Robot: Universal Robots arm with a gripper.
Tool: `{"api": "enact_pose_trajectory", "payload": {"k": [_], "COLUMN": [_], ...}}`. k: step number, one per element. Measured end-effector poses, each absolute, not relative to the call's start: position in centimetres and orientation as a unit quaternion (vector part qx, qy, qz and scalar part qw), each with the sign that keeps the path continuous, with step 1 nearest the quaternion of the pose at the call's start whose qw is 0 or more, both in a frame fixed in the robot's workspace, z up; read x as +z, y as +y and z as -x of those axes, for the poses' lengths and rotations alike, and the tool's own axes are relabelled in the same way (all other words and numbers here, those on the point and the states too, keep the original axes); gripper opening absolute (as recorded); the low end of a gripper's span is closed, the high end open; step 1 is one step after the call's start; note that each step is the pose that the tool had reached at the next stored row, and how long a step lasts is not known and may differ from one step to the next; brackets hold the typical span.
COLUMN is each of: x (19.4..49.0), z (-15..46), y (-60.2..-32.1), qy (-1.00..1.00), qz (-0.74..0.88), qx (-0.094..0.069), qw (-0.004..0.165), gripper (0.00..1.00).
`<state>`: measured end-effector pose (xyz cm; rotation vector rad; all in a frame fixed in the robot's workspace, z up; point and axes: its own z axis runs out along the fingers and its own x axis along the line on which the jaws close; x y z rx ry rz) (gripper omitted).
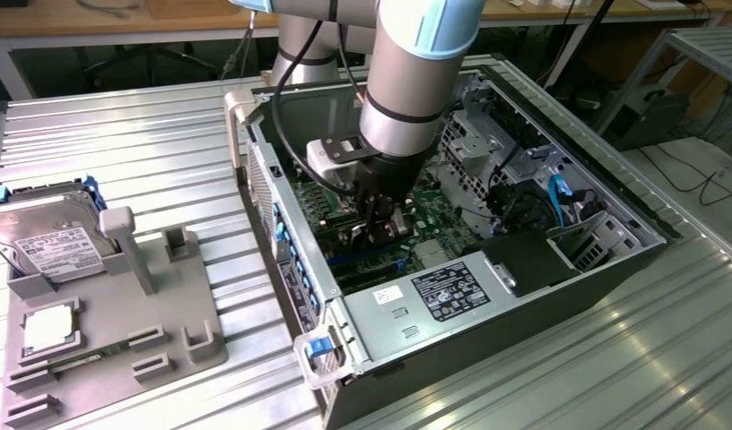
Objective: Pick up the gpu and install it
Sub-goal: 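Insert the gpu into the slot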
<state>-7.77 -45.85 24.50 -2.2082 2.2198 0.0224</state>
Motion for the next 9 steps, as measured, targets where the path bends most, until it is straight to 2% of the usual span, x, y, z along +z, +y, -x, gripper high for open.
{"api": "enact_pose_trajectory", "payload": {"k": [9], "x": [24.47], "z": [7.76], "y": [-45.84], "qy": [0.709], "qz": [0.705], "qx": [0.007], "qw": [0.006], "gripper": [0.28]}}
